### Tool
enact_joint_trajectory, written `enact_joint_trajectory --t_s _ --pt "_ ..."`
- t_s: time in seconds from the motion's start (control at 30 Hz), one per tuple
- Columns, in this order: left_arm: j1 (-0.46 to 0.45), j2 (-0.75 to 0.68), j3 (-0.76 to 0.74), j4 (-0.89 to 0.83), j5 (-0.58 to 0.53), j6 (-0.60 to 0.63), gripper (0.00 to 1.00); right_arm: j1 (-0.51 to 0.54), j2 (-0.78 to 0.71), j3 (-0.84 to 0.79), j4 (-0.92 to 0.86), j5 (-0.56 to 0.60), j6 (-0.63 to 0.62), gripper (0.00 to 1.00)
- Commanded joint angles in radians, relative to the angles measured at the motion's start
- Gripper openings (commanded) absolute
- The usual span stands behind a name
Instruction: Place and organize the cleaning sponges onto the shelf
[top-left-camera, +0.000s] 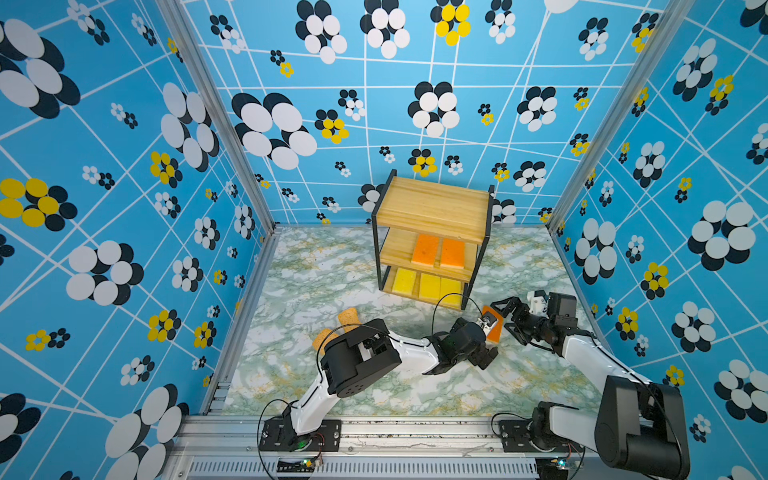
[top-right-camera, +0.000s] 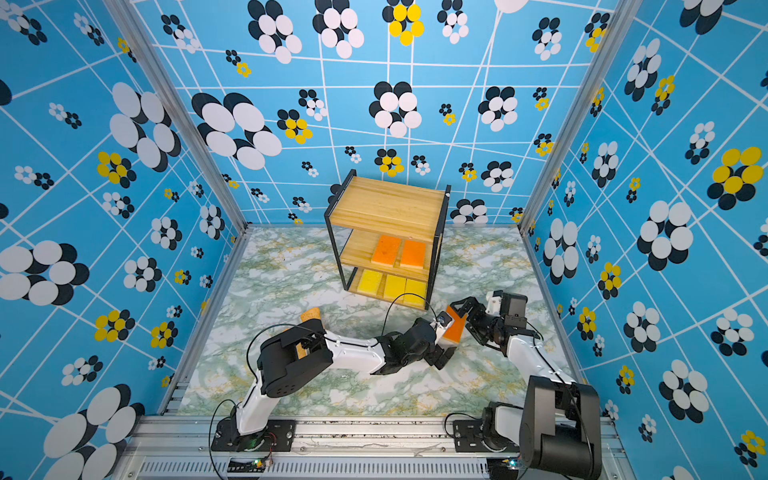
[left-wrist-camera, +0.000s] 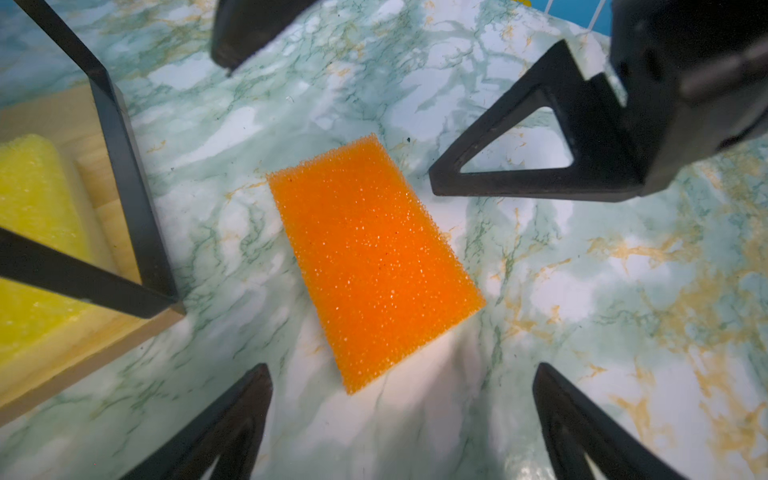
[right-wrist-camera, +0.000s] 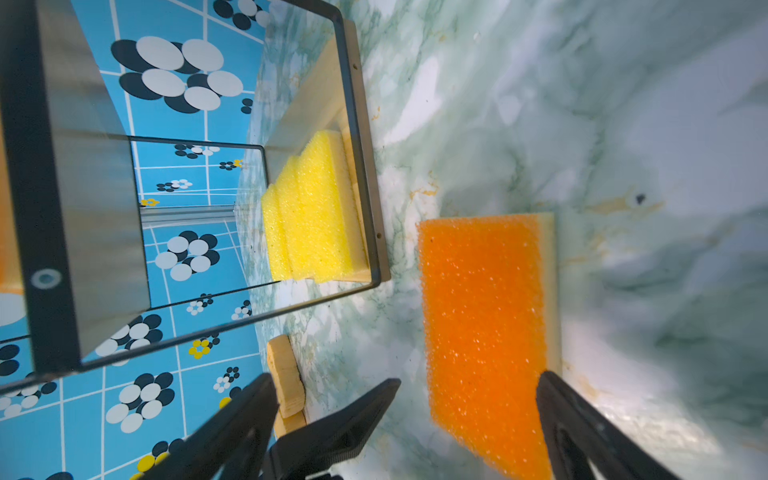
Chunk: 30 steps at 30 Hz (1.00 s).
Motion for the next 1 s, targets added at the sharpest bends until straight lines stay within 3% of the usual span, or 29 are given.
enact_joint_trajectory --t_s 0.0,0.4,0.97 --pt "-0.003 0.031 0.037 -0.008 0.0 -0.028 0.99 -0.004 -0.025 -0.028 -0.033 0.024 -0.02 0.99" --pt "-0.003 0.058 0.077 -0.01 -0.003 -0.059 0.99 -0.004 -0.012 -0.04 -0.007 0.022 -0.009 0.99" --pt "-0.003 0.064 0.057 0.027 -0.007 -0.075 0.99 -0.003 0.031 -0.162 0.221 -0.073 0.119 0.99"
